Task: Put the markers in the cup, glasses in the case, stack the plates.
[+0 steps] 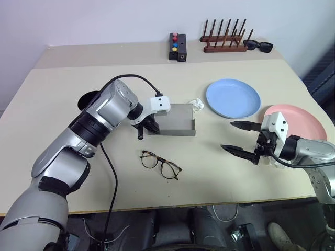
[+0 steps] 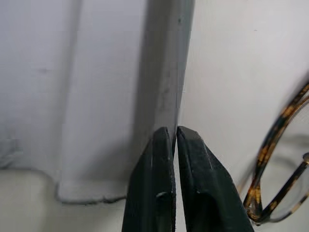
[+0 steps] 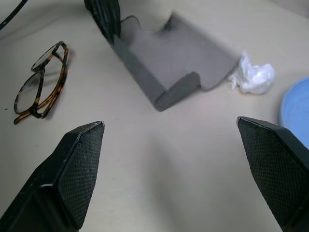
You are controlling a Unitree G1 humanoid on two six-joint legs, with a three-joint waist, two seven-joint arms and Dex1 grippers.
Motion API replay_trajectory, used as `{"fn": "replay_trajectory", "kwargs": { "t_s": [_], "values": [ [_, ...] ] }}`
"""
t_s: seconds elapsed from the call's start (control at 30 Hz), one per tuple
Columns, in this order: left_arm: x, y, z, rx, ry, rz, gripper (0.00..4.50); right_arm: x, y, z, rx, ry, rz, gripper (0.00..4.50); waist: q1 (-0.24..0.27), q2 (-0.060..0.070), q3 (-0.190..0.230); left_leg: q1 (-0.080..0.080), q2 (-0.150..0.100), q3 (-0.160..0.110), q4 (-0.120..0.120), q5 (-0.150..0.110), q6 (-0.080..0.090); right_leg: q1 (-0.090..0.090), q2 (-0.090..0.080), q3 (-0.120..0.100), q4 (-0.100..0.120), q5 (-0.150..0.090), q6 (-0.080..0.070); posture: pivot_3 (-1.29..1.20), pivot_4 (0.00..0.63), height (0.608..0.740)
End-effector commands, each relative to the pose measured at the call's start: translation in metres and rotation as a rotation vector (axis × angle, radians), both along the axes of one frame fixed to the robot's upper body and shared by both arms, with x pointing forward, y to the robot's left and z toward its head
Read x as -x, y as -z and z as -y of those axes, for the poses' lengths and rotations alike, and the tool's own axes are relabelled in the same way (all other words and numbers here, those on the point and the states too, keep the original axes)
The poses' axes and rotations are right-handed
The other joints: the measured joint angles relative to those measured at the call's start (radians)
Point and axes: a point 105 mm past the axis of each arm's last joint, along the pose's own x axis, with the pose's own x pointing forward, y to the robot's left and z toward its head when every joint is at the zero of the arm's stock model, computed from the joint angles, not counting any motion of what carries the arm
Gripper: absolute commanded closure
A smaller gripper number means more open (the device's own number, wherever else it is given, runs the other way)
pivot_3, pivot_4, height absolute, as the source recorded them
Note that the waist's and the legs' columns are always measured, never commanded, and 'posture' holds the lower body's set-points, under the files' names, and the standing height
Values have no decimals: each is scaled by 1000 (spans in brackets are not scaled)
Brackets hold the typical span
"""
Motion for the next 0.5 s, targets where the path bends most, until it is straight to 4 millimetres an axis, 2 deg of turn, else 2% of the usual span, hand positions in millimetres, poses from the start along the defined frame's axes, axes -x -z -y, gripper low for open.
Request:
{"fn": "replay_trajectory", "kwargs": {
  "t_s": [0.03, 0.17, 0.5],
  "values": [
    [-1, -3, -5, -19, 26, 23, 4422, 3, -13, 0, -1, -5, 54, 0, 0, 0, 0, 0, 0, 0, 0, 0, 0, 0, 0, 0, 0, 0, 0, 0, 150, 740],
    [-1, -6, -9, -22, 54, 44, 4422, 4, -12, 0, -2, -2, 53, 0, -1, 0, 0, 0, 0, 0, 0, 0, 0, 0, 0, 0, 0, 0, 0, 0, 150, 740],
    [9, -28, -13, 25, 88, 59, 4422, 2, -10, -1, -1, -8, 52, 0, 0, 0, 0, 0, 0, 0, 0, 0, 0, 0, 0, 0, 0, 0, 0, 0, 150, 740]
  ]
}}
